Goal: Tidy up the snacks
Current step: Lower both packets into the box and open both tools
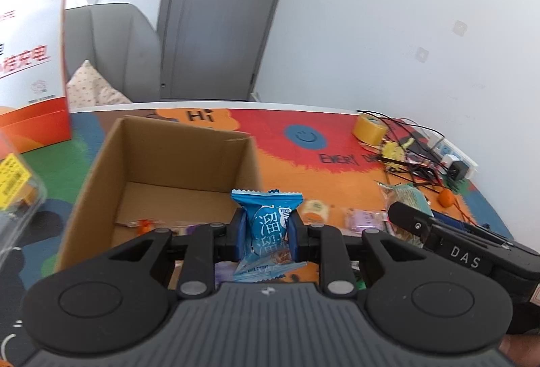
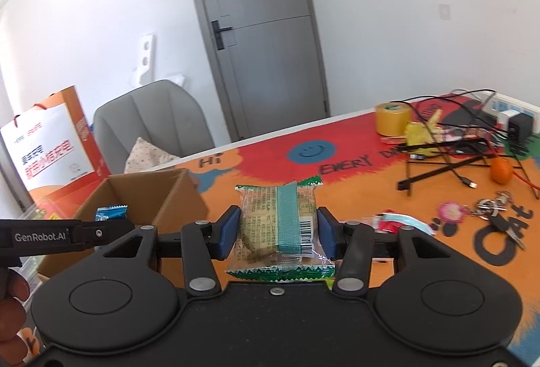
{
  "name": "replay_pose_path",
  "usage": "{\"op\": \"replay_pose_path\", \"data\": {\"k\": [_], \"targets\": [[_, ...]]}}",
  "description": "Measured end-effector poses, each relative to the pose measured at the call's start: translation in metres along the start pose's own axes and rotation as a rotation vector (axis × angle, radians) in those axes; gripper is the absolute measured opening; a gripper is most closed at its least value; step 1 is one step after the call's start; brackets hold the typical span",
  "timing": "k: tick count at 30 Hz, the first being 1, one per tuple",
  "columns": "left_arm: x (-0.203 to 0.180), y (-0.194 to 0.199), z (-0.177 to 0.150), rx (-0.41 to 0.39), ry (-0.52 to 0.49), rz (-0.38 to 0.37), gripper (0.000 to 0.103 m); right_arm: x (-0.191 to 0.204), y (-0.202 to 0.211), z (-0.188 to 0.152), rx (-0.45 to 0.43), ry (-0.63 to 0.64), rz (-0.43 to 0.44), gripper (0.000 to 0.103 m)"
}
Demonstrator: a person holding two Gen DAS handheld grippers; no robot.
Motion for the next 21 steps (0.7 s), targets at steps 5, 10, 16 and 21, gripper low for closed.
{"op": "replay_pose_path", "data": {"k": [5, 10, 16, 21], "targets": [[0.024, 0.013, 0.001, -0.007, 0.039, 0.051, 0.024, 0.023, -0.001, 0.002, 0.001, 0.019, 0.051, 0.049], [0.044, 0.022, 0.001, -0.022, 0.080, 0.090, 0.024, 0.047, -0.003, 0.004, 0.007, 0.047, 0.098, 0.049], [0.065, 0.031, 0.003, -0.023, 0.148, 0.119, 0.028, 0.072, -0.004, 0.007, 0.011, 0.085, 0.142, 0.049], [0.076, 0.048, 0.008, -0.068, 0.175, 0.128, 0.044, 0.091, -0.005, 0.011, 0.013, 0.117, 0.176, 0.049]]}}
Point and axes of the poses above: each gripper's, at about its wrist camera, not at the fingertips, and y roughly against the way its jaws point, x to its left, z to its top, the point moved 1 cm from there along -y, roughly the way its jaws point, and after that the axes turned 15 degrees about -z, right-handed, at the moved point
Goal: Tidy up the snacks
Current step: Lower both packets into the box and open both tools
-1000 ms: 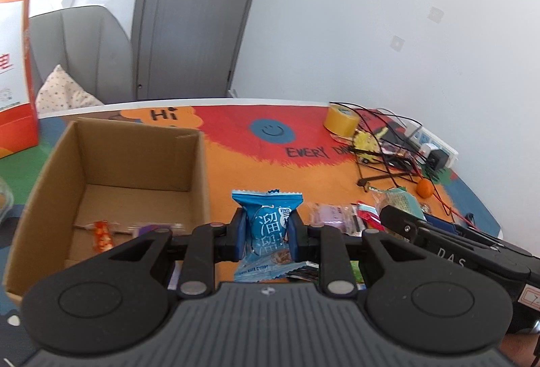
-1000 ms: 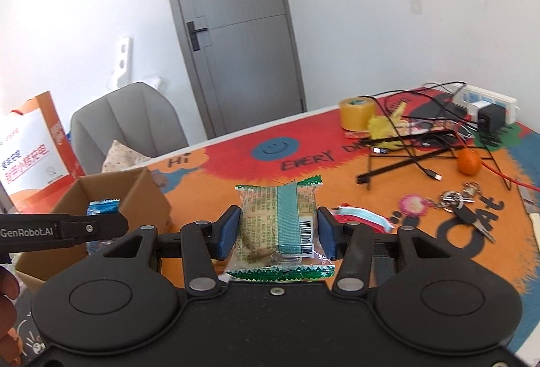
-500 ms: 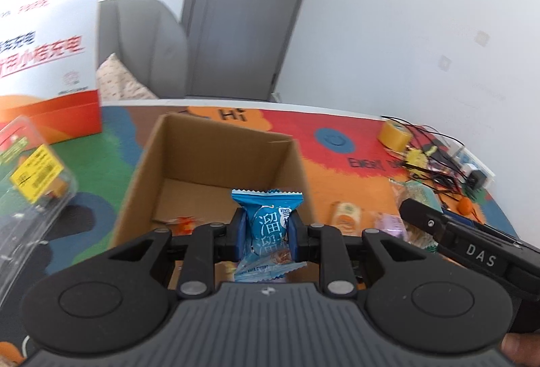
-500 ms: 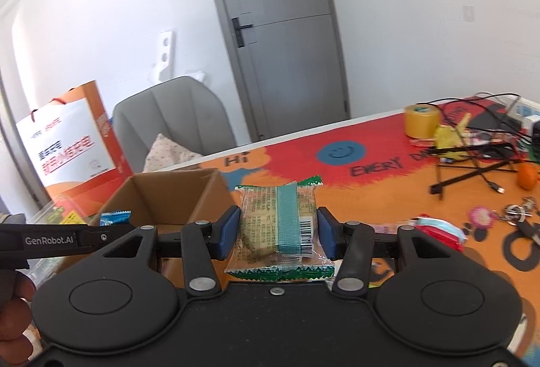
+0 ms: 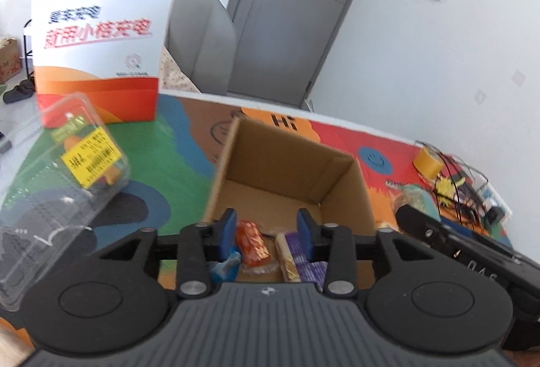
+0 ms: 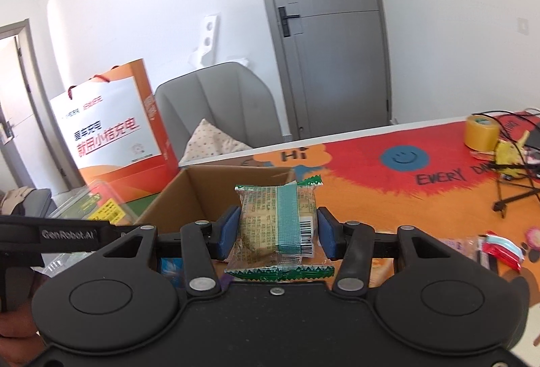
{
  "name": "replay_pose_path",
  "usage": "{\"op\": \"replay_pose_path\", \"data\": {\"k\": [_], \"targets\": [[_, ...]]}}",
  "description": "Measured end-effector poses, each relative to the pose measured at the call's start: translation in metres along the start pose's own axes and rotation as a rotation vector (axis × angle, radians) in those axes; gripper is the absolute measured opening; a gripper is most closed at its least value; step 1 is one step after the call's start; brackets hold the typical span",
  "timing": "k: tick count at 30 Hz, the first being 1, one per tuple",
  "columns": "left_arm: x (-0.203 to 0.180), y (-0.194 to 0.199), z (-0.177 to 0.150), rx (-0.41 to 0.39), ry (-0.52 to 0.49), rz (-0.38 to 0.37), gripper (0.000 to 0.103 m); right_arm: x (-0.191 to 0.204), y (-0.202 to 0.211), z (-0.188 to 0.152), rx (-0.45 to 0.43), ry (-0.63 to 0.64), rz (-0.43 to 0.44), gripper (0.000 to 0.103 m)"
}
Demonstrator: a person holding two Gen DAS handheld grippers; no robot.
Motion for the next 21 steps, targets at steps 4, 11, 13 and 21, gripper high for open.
{"op": "replay_pose_path", "data": {"k": [4, 11, 13, 21], "targets": [[0.009, 0.011, 0.006, -0.027, 0.015, 0.016, 0.051, 0.013, -0.003, 0.005, 0.008, 0.021, 0.027, 0.049], [0.023, 0.024, 0.009, -0.045, 0.042, 0.047, 0.071, 0.038, -0.007, 0.006, 0.039, 0.056, 0.093, 0.049], [0.027, 0.026, 0.008, -0.049, 0.055, 0.055, 0.076, 0.044, -0.008, 0.003, 0.058, 0.069, 0.109, 0.049], [0.031, 0.029, 0.006, -0.031, 0.075, 0.062, 0.089, 0.045, -0.001, 0.000, 0.095, 0.063, 0.101, 0.068]]}}
Point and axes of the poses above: each gripper's, at about its wrist camera, not at the fingertips, and y roughly against the way its jaws point, x to its left, z to its top, the point moved 1 cm from there along -y, roughly the way its jaws point, and after that the axes turned 15 degrees about -z, right-handed, at the moved point
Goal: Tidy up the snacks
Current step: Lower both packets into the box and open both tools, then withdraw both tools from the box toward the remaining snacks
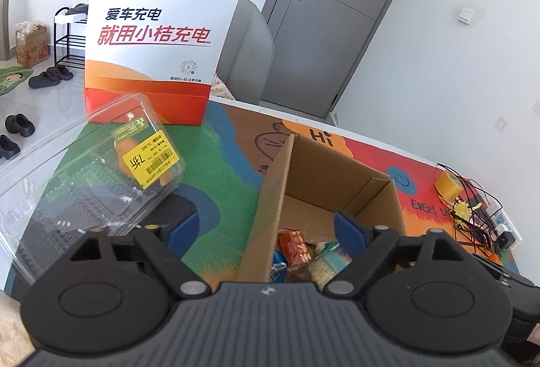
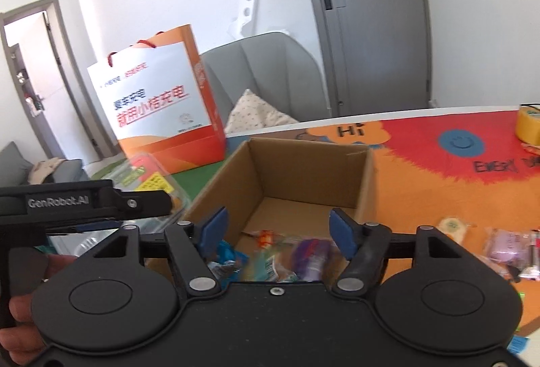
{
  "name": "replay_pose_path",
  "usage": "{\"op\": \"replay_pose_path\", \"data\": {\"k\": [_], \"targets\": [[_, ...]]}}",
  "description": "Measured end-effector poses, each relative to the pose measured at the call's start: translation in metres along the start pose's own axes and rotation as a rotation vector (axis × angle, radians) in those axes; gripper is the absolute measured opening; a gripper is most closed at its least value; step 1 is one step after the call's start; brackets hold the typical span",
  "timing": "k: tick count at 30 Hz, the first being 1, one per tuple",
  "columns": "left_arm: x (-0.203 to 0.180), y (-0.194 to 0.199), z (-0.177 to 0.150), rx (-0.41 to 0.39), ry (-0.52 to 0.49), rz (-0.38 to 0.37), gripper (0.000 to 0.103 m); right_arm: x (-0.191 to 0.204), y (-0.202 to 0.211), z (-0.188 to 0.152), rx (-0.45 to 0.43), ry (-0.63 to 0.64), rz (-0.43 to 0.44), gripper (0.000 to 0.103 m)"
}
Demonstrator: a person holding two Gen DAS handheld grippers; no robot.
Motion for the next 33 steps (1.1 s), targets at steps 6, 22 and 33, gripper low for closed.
{"op": "replay_pose_path", "data": {"k": [6, 22, 33], "targets": [[-0.005, -0.007, -0.007, 0.063, 0.013, -0.007, 0.092, -0.025, 0.013, -0.007, 0.011, -0.046, -0.065, 0.082], [-0.072, -0.019, -0.030, 0.146, -0.136, -0.137, 0.092, -0.100, 0.050, -0.032, 0.020, -0.165, -0.231, 0.087], [-0.122, -0.030, -0.054, 0.214, -0.227, -0.238, 0.092, -0.138, 0.079, -0.052, 0.045, -0.234, -0.283, 0.087]]}}
Point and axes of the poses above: each gripper's, at about its wrist camera, not at the fingertips, and y roughly against the way its jaws point, x to its left, z to its top, the point moved 1 cm from there along -y, roughly the way its jaws point, and after that the axes turned 15 degrees about -z, right-handed, at the moved point
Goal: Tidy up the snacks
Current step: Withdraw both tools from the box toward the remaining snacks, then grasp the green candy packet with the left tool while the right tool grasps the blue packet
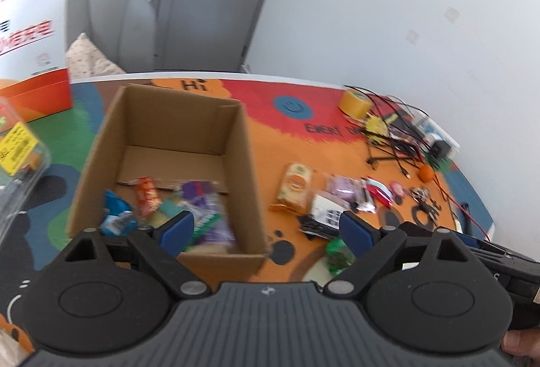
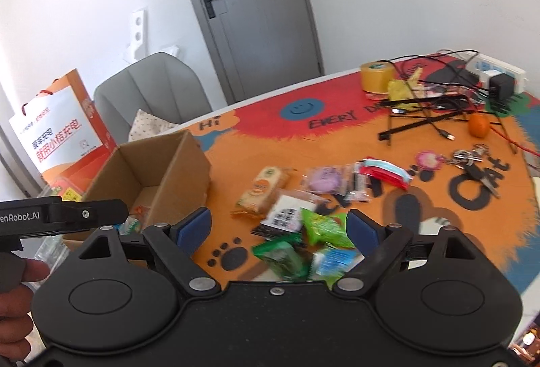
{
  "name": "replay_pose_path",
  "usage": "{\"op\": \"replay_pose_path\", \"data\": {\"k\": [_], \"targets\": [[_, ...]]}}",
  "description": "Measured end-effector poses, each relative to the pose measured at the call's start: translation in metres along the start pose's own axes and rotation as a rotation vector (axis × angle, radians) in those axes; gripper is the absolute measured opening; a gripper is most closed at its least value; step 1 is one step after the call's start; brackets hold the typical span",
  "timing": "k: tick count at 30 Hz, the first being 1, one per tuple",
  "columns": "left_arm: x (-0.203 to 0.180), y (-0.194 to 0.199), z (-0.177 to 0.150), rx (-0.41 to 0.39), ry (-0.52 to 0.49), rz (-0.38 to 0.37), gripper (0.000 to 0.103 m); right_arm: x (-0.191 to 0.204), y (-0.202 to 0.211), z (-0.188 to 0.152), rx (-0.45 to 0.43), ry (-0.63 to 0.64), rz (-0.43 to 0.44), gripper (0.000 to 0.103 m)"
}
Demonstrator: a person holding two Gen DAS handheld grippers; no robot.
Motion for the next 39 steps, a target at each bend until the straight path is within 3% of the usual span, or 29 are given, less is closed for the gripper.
{"op": "replay_pose_path", "data": {"k": [8, 13, 16, 21, 27, 34, 39], "targets": [[-0.033, -0.020, -0.009, 0.056, -0.095, -0.052, 0.090, -0.030, -0.003, -0.011, 0.027, -0.048, -0.046, 0.086], [-0.047, -0.033, -0.016, 0.086, -0.119, -0.076, 0.087, -0.041, -0.010, -0.019, 0.055, -0.075, -0.057, 0.078], [-0.053, -0.041, -0.018, 0.099, -0.134, -0.087, 0.082, -0.045, -0.013, -0.022, 0.063, -0.079, -0.054, 0.074], [-0.061, -0.066, -0.024, 0.173, -0.132, -0.098, 0.064, -0.051, -0.024, -0.029, 0.114, -0.094, -0.046, 0.070], [-0.056, -0.094, -0.027, 0.252, -0.101, -0.083, 0.052, -0.053, -0.042, -0.036, 0.185, -0.093, -0.060, 0.062], [-0.054, -0.128, -0.025, 0.333, -0.073, -0.071, 0.046, -0.048, -0.064, -0.040, 0.276, -0.074, -0.067, 0.061], [-0.053, -0.145, -0.022, 0.357, -0.062, -0.063, 0.043, -0.046, -0.076, -0.038, 0.293, -0.063, -0.072, 0.061]]}}
Point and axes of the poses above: each gripper's, at about its wrist camera, not at the fingertips, and y roughly against the way its jaws point, x to its left, z to its top, the point moved 1 cm from there along -y, roughly the way its jaws point, and after that the axes turned 15 degrees about -z, right-handed, at the moved point
